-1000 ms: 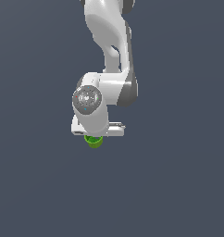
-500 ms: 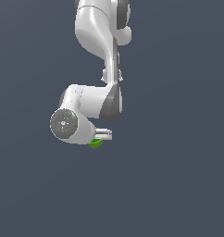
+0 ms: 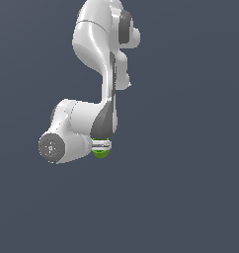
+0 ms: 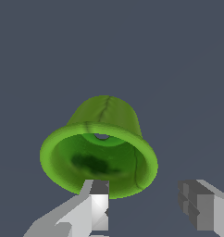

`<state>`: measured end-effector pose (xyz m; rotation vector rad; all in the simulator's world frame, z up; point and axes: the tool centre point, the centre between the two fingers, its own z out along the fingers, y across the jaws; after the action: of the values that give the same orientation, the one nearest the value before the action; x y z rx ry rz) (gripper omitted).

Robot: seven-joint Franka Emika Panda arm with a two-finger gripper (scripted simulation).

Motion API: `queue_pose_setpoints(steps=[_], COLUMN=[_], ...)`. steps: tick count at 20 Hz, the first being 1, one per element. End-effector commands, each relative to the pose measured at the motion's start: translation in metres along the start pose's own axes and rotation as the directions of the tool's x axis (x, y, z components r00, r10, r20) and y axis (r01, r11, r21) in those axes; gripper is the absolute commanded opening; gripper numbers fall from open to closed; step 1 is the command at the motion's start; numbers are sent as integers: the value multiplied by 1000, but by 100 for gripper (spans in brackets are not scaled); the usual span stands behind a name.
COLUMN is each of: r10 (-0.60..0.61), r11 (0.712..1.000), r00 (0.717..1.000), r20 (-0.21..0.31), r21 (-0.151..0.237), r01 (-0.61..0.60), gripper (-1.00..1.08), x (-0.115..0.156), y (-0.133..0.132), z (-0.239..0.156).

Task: Pick up the object and move it to a goal position.

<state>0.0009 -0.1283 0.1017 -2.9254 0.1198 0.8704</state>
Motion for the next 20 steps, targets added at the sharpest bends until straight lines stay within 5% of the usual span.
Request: queue_pose_setpoints(steps=[1,20], r10=[1,3], r11=[1000,1000], r00=[1000,999], r20=[24,53], r21=[7,15], r01=[-1,-4], gripper=[28,28], x=[-1,-4], y=[5,11], z=[2,21])
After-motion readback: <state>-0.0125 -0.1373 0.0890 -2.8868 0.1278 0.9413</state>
